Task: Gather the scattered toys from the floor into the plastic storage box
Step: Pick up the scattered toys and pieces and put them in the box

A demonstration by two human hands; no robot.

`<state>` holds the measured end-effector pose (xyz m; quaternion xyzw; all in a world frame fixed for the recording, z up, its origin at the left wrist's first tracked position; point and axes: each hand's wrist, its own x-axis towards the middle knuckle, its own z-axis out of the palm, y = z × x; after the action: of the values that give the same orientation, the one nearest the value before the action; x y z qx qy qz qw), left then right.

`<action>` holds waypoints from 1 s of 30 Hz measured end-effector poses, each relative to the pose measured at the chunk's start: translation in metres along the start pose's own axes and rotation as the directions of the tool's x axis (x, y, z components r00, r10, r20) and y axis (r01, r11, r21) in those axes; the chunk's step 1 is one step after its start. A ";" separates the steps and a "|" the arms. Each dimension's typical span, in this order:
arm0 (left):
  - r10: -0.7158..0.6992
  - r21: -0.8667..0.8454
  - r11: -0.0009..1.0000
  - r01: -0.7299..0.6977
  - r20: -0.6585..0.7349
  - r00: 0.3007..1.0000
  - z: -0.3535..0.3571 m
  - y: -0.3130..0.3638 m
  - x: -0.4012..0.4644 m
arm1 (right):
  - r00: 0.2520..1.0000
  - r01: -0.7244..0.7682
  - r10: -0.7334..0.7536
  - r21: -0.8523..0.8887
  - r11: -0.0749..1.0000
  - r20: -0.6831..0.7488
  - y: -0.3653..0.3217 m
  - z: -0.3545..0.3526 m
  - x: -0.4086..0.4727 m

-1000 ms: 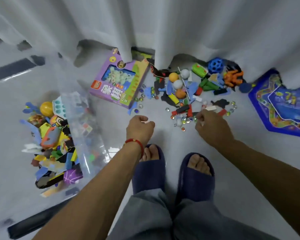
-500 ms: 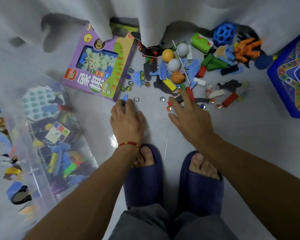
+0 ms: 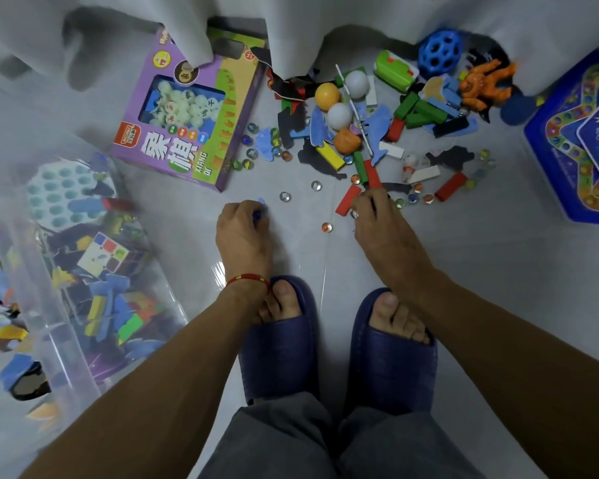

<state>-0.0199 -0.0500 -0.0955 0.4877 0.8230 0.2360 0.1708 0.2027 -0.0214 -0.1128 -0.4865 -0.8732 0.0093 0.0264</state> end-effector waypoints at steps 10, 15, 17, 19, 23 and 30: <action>0.081 0.269 0.956 -0.118 0.144 0.986 -0.001 0.021 0.006 | 0.800 -0.380 0.590 0.854 0.355 0.111 -0.001 -0.045 0.003; 0.089 0.246 0.959 -0.142 0.215 0.973 0.001 0.025 -0.005 | 0.675 -0.042 0.324 0.473 -0.880 0.663 0.026 -0.071 -0.016; 0.066 0.098 0.991 -0.090 0.227 0.972 -0.002 0.027 -0.011 | 0.784 -0.031 0.126 0.241 -0.970 0.608 0.034 -0.070 -0.031; -0.091 -0.102 0.987 0.121 0.258 0.962 -0.008 0.032 -0.017 | 0.843 -0.066 -0.008 0.088 -0.994 0.537 0.035 -0.065 -0.045; -0.250 -0.492 0.635 0.596 0.599 0.760 -0.024 0.042 -0.028 | 0.878 -0.169 -0.151 0.000 -0.986 0.454 0.026 -0.058 -0.055; -0.010 -0.514 0.022 0.858 0.858 0.514 -0.030 0.047 -0.036 | 0.888 -0.241 -0.214 0.015 -0.970 0.408 0.019 -0.053 -0.056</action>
<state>0.0156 -0.0695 -0.0422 -0.0031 0.4801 0.4168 0.7719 0.2509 -0.0593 -0.0629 -0.1690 0.0776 0.9105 0.3693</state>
